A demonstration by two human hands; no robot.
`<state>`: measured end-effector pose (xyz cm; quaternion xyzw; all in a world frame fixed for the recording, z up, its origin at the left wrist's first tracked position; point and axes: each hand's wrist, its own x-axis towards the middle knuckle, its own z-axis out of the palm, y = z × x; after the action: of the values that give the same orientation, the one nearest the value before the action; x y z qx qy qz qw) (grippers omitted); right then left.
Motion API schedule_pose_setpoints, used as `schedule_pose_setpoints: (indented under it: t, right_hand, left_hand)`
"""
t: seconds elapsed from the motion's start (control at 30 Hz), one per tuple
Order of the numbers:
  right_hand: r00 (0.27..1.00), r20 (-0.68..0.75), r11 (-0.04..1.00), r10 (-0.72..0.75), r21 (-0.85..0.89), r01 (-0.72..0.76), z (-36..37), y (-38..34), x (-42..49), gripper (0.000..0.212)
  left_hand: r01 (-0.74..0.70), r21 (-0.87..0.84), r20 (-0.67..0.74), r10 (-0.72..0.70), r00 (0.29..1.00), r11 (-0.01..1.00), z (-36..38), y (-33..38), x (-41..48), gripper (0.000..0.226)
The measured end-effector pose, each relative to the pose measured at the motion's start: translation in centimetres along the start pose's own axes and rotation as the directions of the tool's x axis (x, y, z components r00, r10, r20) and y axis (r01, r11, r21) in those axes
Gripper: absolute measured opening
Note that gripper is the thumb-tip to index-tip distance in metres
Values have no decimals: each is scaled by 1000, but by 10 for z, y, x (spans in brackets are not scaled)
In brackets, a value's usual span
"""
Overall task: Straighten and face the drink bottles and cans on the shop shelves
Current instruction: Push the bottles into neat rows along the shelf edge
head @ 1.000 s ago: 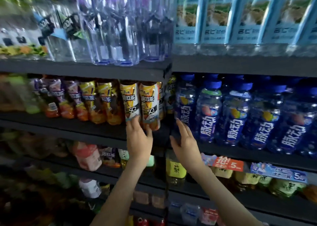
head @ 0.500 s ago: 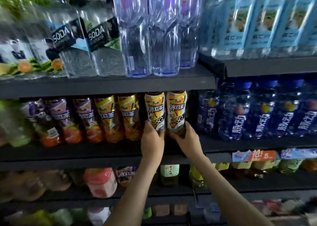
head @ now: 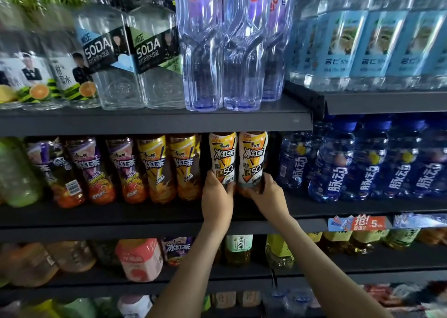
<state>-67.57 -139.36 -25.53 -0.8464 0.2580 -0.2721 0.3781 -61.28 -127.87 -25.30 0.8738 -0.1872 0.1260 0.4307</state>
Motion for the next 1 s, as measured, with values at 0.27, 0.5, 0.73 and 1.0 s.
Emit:
schedule_pose_setpoints:
  t: [0.27, 0.5, 0.73, 1.0]
  right_hand:
    - [963, -230, 990, -142, -20, 141, 8, -4, -29, 60]
    - [911, -92, 905, -402, 114, 411, 35, -30, -60, 48]
    - [949, 64, 940, -310, 174, 295, 79, -59, -54, 66]
    - [995, 17, 994, -99, 56, 98, 122, -90, -27, 62]
  left_hand:
    - [-56, -23, -91, 53, 994, 998, -12, 3, -18, 55]
    - [0, -12, -382, -5, 924, 1000, -57, -26, -25, 37]
    - [82, 25, -370, -67, 927, 996, -90, -71, -4, 48]
    - [19, 111, -124, -5, 992, 994, -96, -100, 21, 60]
